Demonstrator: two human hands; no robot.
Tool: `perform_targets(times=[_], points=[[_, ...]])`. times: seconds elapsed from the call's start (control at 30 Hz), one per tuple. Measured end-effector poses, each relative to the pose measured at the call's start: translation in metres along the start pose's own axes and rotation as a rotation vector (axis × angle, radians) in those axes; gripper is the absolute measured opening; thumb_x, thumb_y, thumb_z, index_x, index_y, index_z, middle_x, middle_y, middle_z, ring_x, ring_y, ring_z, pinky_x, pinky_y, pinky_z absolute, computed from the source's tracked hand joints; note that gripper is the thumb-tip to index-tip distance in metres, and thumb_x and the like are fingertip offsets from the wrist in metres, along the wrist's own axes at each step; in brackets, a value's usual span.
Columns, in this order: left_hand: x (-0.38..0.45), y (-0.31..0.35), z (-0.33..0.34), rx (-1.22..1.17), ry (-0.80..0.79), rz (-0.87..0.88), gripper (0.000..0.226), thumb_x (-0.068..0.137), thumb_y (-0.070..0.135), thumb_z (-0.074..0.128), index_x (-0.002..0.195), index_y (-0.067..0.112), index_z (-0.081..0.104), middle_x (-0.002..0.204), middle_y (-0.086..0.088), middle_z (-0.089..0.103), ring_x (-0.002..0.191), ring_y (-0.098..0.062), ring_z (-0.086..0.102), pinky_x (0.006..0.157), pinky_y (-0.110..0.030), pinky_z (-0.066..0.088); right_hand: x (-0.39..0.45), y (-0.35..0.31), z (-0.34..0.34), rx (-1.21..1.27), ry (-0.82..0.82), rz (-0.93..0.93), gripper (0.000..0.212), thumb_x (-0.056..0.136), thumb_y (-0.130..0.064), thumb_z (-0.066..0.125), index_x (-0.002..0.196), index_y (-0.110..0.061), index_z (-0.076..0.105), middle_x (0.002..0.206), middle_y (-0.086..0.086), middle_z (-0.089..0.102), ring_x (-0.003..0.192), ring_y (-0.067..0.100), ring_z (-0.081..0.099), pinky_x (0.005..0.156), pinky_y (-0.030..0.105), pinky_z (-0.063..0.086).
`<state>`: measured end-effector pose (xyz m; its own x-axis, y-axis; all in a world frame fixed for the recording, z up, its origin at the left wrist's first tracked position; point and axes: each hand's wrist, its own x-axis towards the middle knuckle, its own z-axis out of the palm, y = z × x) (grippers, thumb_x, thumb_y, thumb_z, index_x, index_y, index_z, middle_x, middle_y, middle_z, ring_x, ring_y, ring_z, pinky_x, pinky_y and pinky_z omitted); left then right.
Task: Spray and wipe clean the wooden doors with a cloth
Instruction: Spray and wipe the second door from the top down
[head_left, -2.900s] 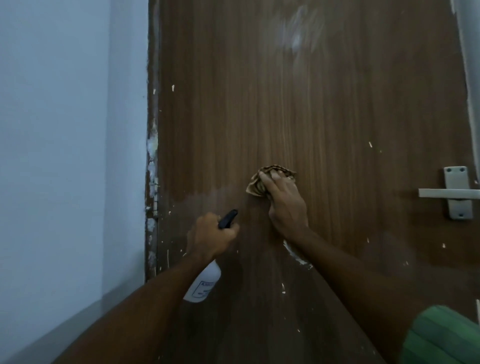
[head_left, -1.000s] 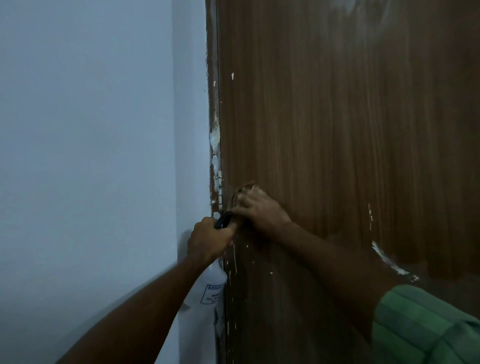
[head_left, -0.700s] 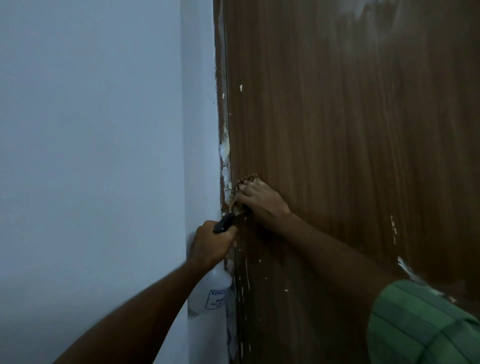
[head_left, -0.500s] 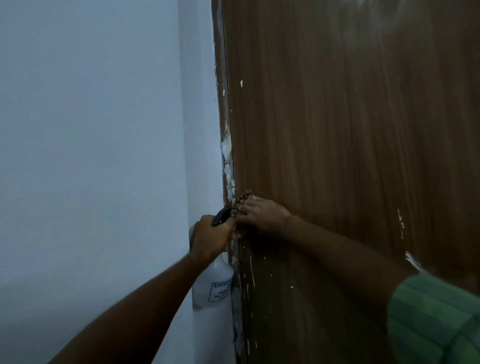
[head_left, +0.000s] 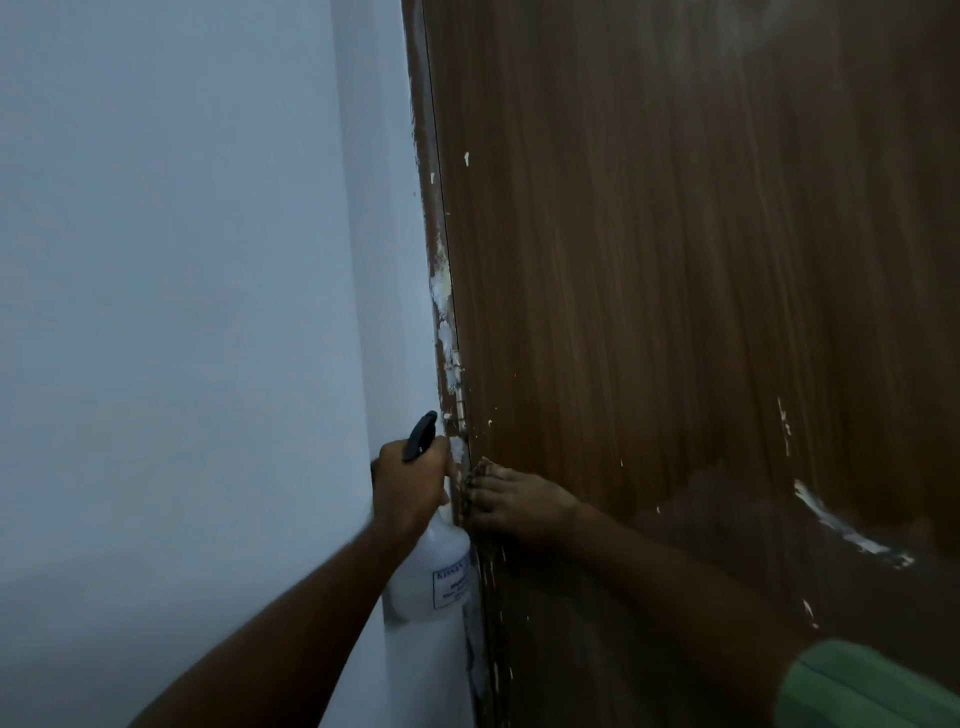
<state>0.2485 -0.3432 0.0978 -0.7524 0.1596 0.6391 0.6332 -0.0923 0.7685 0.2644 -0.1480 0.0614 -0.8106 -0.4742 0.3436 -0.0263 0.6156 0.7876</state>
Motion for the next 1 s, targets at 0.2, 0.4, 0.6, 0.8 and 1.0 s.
perform_targets(times=[0.2,0.4,0.6,0.8,1.0], points=[[-0.024,-0.03,0.005,0.054,-0.193,-0.071,0.031,0.107,0.024,0.059,0.089,0.004,0.074,0.072,-0.015,0.073,0.05,-0.011,0.061,0.047,-0.022,0.049,0.016,0.019,-0.025,0.121,0.173,0.417,0.054,0.084,-0.022,0.076,0.135,-0.02,0.06,0.146,0.015,0.056,0.141,0.035,0.049,0.122,0.052,0.034],[-0.041,-0.056,0.002,0.062,-0.179,-0.122,0.031,0.106,0.02,0.06,0.087,0.001,0.074,0.071,-0.017,0.073,0.046,-0.009,0.06,0.045,-0.021,0.047,0.003,-0.024,0.005,0.119,-0.021,0.07,0.049,0.097,-0.012,0.064,0.145,-0.012,0.054,0.157,0.014,0.046,0.15,0.033,0.037,0.126,0.047,0.018],[-0.066,-0.084,0.008,0.081,-0.256,-0.224,0.029,0.103,0.033,0.066,0.09,0.009,0.075,0.069,-0.004,0.073,0.056,-0.013,0.067,0.054,-0.029,0.054,-0.002,0.021,-0.024,0.106,0.202,0.475,0.067,0.085,-0.013,0.07,0.148,-0.022,0.049,0.159,0.013,0.042,0.151,0.034,0.034,0.127,0.049,0.018],[-0.072,-0.101,0.021,0.146,-0.278,-0.247,0.029,0.093,0.045,0.073,0.093,0.016,0.073,0.072,-0.005,0.074,0.058,-0.017,0.07,0.063,-0.039,0.061,0.0,0.009,-0.019,0.111,0.25,0.535,0.062,0.085,-0.009,0.063,0.145,-0.018,0.054,0.158,0.018,0.043,0.152,0.038,0.032,0.129,0.052,0.015],[-0.066,-0.091,0.01,0.122,-0.237,-0.185,0.028,0.101,0.032,0.07,0.082,0.013,0.075,0.065,-0.004,0.072,0.053,-0.013,0.065,0.057,-0.033,0.054,-0.032,-0.065,0.039,0.163,0.098,0.255,0.06,0.084,-0.024,0.078,0.14,-0.027,0.056,0.154,0.009,0.048,0.146,0.033,0.043,0.122,0.055,0.033]])
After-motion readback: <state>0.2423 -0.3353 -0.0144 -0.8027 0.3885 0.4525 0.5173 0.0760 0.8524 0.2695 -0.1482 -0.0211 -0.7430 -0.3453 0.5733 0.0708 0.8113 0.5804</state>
